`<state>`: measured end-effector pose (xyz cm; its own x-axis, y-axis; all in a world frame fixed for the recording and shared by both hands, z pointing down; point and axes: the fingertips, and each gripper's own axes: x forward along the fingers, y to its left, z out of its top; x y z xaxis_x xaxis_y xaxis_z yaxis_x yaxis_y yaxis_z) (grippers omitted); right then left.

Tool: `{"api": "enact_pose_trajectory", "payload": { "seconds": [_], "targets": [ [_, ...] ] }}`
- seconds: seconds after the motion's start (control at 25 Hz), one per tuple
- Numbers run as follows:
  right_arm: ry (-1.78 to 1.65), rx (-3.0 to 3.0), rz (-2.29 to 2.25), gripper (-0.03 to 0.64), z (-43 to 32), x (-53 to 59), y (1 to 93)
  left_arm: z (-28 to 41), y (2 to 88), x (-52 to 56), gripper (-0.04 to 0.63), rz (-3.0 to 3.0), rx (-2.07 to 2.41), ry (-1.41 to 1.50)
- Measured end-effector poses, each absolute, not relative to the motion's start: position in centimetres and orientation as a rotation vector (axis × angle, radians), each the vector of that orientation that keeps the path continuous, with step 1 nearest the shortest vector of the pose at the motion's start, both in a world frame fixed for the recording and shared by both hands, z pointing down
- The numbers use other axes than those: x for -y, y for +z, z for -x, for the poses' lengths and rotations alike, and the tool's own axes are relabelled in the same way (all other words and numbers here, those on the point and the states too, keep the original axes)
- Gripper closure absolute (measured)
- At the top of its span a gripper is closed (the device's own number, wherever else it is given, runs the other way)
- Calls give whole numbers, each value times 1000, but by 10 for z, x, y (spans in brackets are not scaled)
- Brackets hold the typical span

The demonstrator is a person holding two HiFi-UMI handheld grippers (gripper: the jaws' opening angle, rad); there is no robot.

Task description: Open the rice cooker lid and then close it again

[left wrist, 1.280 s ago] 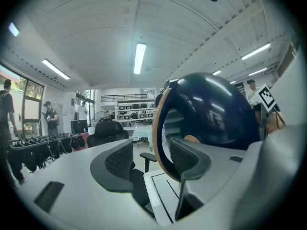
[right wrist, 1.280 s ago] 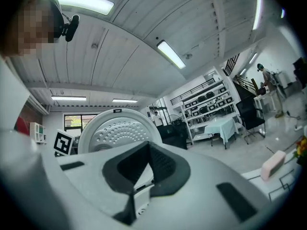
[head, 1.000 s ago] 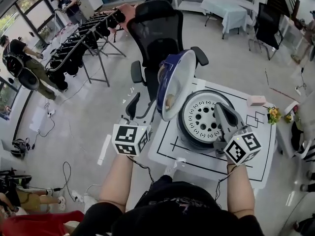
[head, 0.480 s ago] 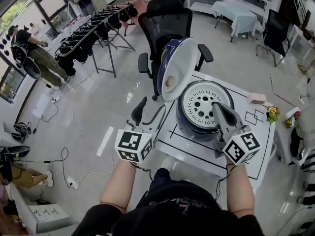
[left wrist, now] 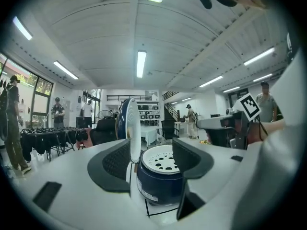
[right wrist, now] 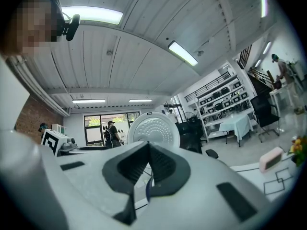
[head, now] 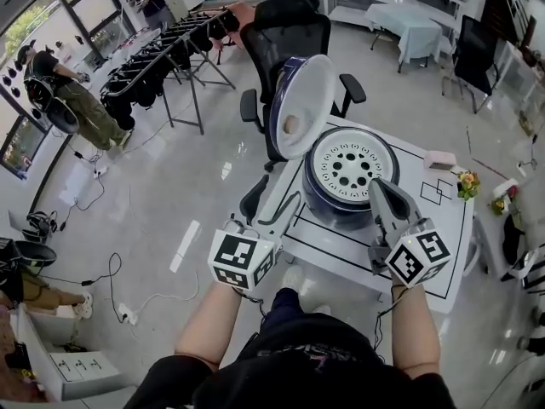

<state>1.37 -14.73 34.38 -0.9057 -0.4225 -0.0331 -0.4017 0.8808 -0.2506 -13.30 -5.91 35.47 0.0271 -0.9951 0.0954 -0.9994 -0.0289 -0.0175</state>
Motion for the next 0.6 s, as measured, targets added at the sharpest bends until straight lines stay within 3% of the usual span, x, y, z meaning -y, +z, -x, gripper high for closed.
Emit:
{"api": "enact_pose_trajectory", "payload": {
  "seconds": [0.6],
  "targets": [
    [-362,-2949,658,615,-26,126,343,123,349,39,331,-2223,2162,152]
  ]
}}
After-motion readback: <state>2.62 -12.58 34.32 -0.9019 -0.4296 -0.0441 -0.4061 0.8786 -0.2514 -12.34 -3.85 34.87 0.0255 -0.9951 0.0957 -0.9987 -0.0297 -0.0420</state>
